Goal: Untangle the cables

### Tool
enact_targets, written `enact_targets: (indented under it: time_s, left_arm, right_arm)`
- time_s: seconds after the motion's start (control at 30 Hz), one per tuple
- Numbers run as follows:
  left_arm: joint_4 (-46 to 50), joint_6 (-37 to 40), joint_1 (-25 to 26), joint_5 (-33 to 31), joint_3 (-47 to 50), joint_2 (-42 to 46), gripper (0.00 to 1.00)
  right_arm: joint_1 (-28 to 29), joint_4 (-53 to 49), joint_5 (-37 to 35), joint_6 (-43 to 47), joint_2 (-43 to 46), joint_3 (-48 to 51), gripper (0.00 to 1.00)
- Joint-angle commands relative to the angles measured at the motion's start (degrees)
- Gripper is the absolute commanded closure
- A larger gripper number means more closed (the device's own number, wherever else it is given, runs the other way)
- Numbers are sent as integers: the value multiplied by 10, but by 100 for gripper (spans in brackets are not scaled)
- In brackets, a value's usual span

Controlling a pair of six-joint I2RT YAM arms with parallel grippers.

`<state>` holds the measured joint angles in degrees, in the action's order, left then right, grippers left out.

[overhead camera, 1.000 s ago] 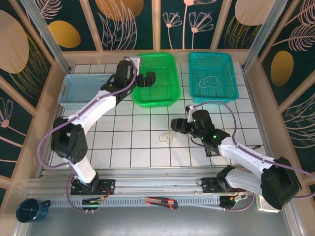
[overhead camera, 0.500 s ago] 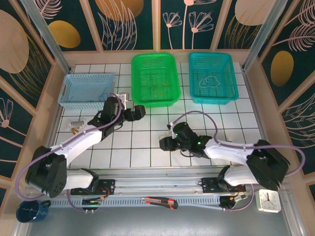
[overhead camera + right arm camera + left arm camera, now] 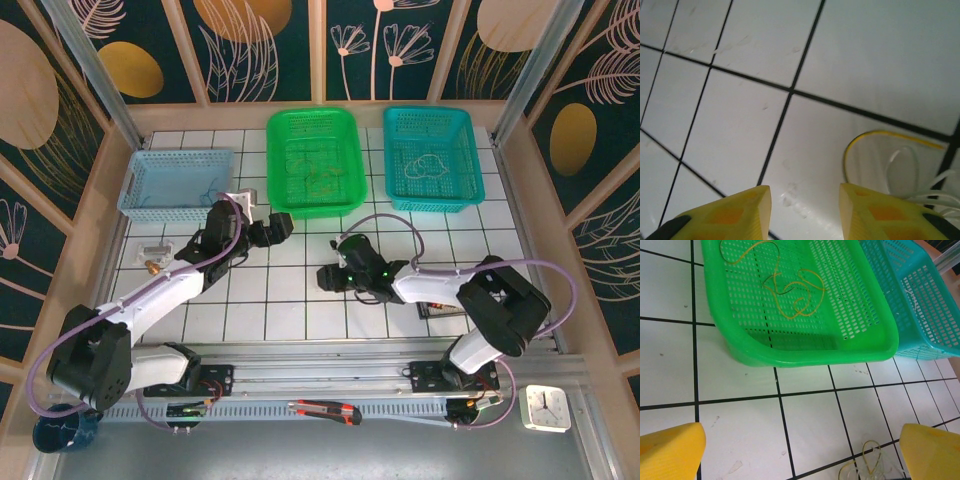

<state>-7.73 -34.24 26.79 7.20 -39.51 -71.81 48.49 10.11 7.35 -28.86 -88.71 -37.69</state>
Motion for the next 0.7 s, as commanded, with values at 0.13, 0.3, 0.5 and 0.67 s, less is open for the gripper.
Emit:
enact_targets:
  time_s: [0.13,0.3,0.5,0.67]
  left_arm:
    - [-21,-9,2,-5,7,15,1]
    - [-22,-9,2,-3,7,15,1]
    - [-25,-15,1,25,11,9,1]
    - [-20,-17,8,39,19,7,1]
  right_arm:
    - [-9,-24,-12,27,4,-37,60]
    - [1,-43,-12,31,40,-36,59]
    - [-6,-67,-43,29,96,-27,59]
    - [-27,-91,-81,33,111,-21,60]
